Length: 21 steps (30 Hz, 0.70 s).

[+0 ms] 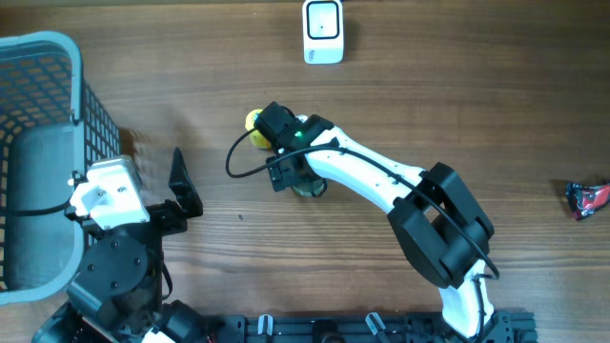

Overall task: Scan the item barcode
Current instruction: 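Close the right gripper on the tin can's pull-tab lid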

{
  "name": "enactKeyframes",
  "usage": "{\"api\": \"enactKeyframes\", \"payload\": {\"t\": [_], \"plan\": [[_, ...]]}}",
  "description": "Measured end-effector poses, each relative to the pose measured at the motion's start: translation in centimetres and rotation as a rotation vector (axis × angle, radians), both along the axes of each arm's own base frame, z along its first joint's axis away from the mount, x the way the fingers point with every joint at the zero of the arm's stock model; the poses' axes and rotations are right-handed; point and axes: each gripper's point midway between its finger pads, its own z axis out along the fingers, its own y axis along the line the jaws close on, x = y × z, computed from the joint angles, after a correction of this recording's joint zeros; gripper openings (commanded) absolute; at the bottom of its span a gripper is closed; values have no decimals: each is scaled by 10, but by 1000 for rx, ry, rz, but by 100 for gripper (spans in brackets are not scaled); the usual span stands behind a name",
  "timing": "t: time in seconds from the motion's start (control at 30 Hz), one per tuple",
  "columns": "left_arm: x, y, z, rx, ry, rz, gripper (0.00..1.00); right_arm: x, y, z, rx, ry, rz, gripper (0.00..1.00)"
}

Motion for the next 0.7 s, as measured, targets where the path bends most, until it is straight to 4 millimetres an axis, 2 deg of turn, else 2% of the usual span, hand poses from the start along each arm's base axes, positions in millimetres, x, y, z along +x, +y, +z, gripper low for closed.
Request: {"api": "enactKeyframes", "payload": {"t": [0.2,0.37,0.47,0.63,0.7], "plan": [[0,0,0,0,1,0,100,-9,-1,-5,19,41,-79,98],[0,0,-1,2,3,0,100,-18,-9,-17,7,80,-118,96],[0,0,-1,2,3,0,100,-17,-9,-23,5,83,-129,90],[0,0,-1,3,5,0,100,-10,-2,-24,37,62,-136,90],[0,0,-2,5,7,0,100,-6,2,-23,54,46,-135,85]]}}
